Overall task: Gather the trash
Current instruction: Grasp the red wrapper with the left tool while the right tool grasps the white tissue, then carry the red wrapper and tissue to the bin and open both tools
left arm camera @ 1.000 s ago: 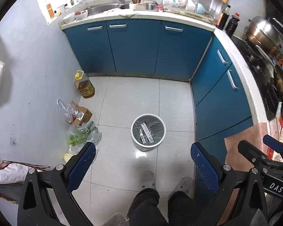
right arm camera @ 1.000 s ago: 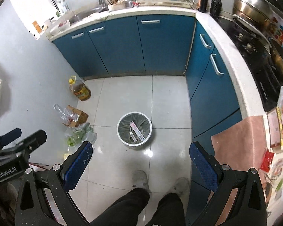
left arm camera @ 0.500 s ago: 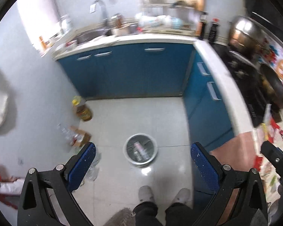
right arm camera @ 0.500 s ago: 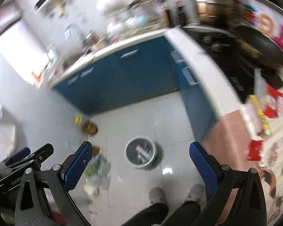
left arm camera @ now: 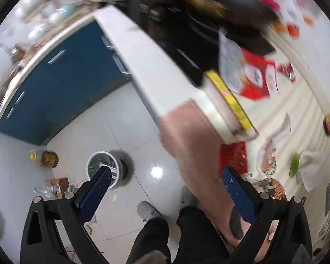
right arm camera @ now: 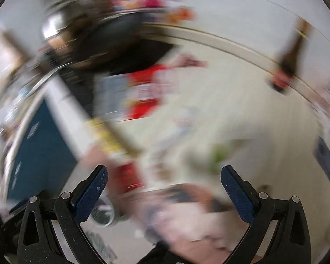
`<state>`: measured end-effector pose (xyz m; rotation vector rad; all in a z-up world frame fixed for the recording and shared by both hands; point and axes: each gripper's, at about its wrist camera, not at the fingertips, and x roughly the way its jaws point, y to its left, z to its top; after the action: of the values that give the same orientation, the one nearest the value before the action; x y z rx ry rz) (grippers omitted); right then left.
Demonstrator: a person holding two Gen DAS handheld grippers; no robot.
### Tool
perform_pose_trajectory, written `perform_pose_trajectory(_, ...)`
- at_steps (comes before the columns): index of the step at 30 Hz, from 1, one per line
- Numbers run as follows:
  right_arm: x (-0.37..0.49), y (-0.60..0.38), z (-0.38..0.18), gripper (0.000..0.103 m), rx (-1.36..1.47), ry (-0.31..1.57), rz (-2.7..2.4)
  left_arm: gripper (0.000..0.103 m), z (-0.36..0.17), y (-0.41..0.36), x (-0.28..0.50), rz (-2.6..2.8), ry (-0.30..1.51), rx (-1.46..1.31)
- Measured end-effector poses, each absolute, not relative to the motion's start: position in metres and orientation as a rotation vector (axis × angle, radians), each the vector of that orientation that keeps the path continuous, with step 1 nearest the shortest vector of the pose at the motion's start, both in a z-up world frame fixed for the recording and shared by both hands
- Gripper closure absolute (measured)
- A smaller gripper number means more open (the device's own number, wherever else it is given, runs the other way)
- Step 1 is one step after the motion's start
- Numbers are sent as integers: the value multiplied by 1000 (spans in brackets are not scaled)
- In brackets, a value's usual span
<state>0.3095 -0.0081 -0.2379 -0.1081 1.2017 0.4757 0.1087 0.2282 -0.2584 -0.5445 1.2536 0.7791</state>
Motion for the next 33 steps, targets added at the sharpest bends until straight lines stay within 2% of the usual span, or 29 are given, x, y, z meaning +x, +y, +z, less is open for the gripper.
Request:
perform_pose_trajectory(6, 374, -63, -303, 0, -57, 1320, 311, 1, -325, 216, 166, 638, 1400, -651)
perform_pose_trajectory(9, 390, -73, -331, 1, -18, 1388, 310, 10, -353, 212, 179, 594, 1440, -731)
perform_pose_trajectory(11, 394, -72, -342, 11, -11, 1408, 317, 34, -364, 211, 184, 580, 1447, -770)
perform_pose_trajectory(13, 394, -68, -353, 19, -25, 1419, 327, 46, -367, 207, 188, 594, 1453, -751)
perform_pose_trajectory(14, 395, -65, -356, 26, -32, 1423, 334, 60, -365, 204, 191, 595, 1455, -721)
perform_pose_trajectory(15, 395, -62, -360, 30, -44, 1430, 343, 64, -364, 198, 194, 590, 1469, -673)
perform_pose_trajectory(16, 395, -60, -363, 41, -54, 1439, 349, 72, -364, 196, 196, 582, 1470, -663)
perform_pose_trajectory(17, 396, -57, -365, 58, -64, 1447, 353, 89, -363, 195, 196, 583, 1471, -659)
perform_pose_trajectory(18, 396, -54, -368, 67, -76, 1454, 357, 97, -362, 195, 194, 581, 1470, -665)
perform_pose_trajectory(19, 396, -53, -370, 86, -78, 1459, 360, 98, -361, 195, 193, 581, 1467, -674)
perform_pose_trajectory(20, 396, -54, -370, 96, -74, 1459, 363, 100, -359, 196, 191, 578, 1463, -681)
perform_pose_trajectory(23, 392, -59, -362, 101, -55, 1428, 376, 101, -348, 201, 183, 590, 1444, -664)
perform_pose_trajectory(33, 387, -59, -286, 102, -13, 1293, 471, 102, -283, 210, 157, 634, 1287, -583)
